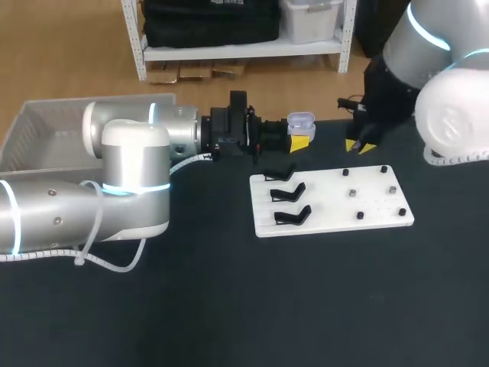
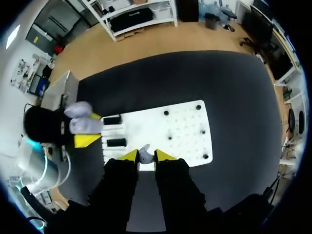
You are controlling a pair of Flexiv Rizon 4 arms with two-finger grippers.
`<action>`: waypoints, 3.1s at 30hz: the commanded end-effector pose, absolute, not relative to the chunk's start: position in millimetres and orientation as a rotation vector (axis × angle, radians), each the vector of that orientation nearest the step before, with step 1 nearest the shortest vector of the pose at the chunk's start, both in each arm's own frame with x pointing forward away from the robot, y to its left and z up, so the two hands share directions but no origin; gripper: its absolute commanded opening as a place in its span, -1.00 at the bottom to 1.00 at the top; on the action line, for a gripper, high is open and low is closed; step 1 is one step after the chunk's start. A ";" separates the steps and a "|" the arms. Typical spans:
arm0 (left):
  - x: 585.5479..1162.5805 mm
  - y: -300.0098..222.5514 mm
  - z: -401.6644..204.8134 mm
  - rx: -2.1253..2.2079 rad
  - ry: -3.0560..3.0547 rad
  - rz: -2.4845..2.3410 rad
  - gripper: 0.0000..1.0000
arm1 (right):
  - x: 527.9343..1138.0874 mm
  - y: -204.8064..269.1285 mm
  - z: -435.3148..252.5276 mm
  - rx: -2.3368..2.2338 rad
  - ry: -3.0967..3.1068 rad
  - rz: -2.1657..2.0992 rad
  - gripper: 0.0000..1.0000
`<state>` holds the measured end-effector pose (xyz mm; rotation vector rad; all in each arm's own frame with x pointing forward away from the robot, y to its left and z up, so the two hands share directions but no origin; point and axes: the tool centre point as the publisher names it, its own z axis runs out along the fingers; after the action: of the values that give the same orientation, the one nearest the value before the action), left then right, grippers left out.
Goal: Pick up each earbud case from the left stands, insert the matching earbuds, close the lid, and place the case in the box.
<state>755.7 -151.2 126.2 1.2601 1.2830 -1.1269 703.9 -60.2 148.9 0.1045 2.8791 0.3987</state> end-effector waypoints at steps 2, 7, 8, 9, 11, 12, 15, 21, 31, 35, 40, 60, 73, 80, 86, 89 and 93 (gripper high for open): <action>757.4 -151.4 126.5 1.264 1.284 -1.130 -1.00 | 667.0 -48.3 178.7 0.061 2.820 0.325 -1.00; 757.4 -151.4 126.5 1.264 1.284 -1.130 -1.00 | 667.0 -48.3 178.7 0.061 2.820 0.325 -1.00; 757.4 -151.4 126.5 1.264 1.284 -1.130 -1.00 | 667.0 -48.3 178.7 0.061 2.820 0.325 -1.00; 757.4 -151.4 126.5 1.264 1.284 -1.130 -1.00 | 667.0 -48.3 178.7 0.061 2.820 0.325 -1.00; 757.4 -151.4 126.5 1.264 1.284 -1.130 -1.00 | 667.0 -48.3 178.7 0.061 2.820 0.325 -1.00; 757.4 -151.4 126.5 1.264 1.284 -1.130 -1.00 | 667.0 -48.3 178.7 0.061 2.820 0.325 -1.00; 757.4 -151.4 126.5 1.264 1.284 -1.130 -1.00 | 670.2 -35.3 176.3 -0.041 2.849 0.276 -1.00; 757.4 -151.4 126.5 1.264 1.284 -1.130 -1.00 | 680.0 7.8 188.1 -0.315 2.936 0.162 -1.00; 757.4 -151.4 126.5 1.264 1.284 -1.130 -1.00 | 705.0 38.0 206.4 -0.501 2.996 0.180 -1.00; 757.4 -151.4 126.5 1.264 1.284 -1.130 -1.00 | 719.8 41.8 204.6 -0.510 3.016 0.156 -1.00; 757.4 -151.4 126.5 1.264 1.284 -1.130 -1.00 | 732.9 42.9 203.7 -0.517 3.019 0.109 -1.00; 757.4 -151.4 126.5 1.264 1.284 -1.130 -1.00 | 733.9 32.7 182.6 -0.477 2.972 0.064 -1.00; 757.4 -151.4 126.5 1.264 1.284 -1.130 -1.00 | 733.9 29.9 177.9 -0.460 2.989 0.070 -1.00; 757.4 -151.4 126.5 1.264 1.284 -1.130 -1.00 | 737.7 32.0 174.0 -0.458 2.993 0.079 -1.00; 757.4 -151.4 126.5 1.264 1.284 -1.130 -1.00 | 739.0 32.9 172.9 -0.456 2.995 0.084 -1.00; 757.4 -151.4 126.5 1.264 1.284 -1.130 -1.00 | 739.7 33.7 170.9 -0.460 2.998 0.085 -1.00; 757.4 -151.4 126.5 1.264 1.284 -1.130 -1.00 | 740.4 33.3 167.6 -0.467 3.004 0.081 -1.00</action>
<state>755.6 -150.8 125.1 1.2602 1.2844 -1.1271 737.8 32.2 170.3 -0.4648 2.9995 0.0825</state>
